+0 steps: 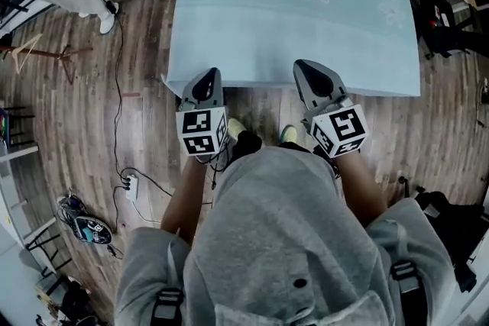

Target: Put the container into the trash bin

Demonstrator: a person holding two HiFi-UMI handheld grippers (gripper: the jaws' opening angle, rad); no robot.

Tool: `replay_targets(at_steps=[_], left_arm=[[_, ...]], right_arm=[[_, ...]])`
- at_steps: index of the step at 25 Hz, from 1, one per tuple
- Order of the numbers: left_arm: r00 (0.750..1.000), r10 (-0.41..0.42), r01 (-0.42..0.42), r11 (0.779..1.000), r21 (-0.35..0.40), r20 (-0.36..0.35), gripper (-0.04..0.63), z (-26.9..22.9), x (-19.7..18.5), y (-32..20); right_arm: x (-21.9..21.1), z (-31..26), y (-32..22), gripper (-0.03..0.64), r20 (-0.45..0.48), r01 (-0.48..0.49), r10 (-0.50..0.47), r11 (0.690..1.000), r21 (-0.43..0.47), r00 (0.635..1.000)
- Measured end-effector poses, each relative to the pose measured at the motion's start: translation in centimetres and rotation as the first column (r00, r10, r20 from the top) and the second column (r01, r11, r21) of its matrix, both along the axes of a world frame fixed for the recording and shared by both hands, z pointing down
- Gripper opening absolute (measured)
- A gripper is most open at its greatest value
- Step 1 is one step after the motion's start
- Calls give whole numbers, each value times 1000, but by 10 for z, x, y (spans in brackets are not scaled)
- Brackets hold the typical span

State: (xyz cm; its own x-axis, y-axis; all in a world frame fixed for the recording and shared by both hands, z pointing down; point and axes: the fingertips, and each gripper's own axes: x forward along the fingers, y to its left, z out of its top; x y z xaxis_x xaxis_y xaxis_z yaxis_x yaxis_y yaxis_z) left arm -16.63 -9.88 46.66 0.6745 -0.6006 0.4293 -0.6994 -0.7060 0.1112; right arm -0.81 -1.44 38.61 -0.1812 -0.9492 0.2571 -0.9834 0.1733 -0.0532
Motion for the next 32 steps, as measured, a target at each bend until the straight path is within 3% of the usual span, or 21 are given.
replay_targets(at_steps=[8, 14, 21, 32], left_arm=[[997, 65, -61, 994, 95, -34, 20, -60, 99, 53], [993, 112, -107, 984, 142, -25, 20, -75, 166, 114], [989, 143, -136, 976, 171, -31, 20, -75, 205, 161], [985, 170, -165, 973, 160, -18, 20, -73, 216, 173]], right_arm=[[131, -19, 94, 26, -32, -197, 198, 980, 35, 980], [198, -19, 172, 26, -15, -307, 308, 950, 51, 951], [230, -5, 217, 26, -7, -328, 329, 944, 47, 944], [232, -8, 223, 26, -36, -304, 307, 950, 68, 951]])
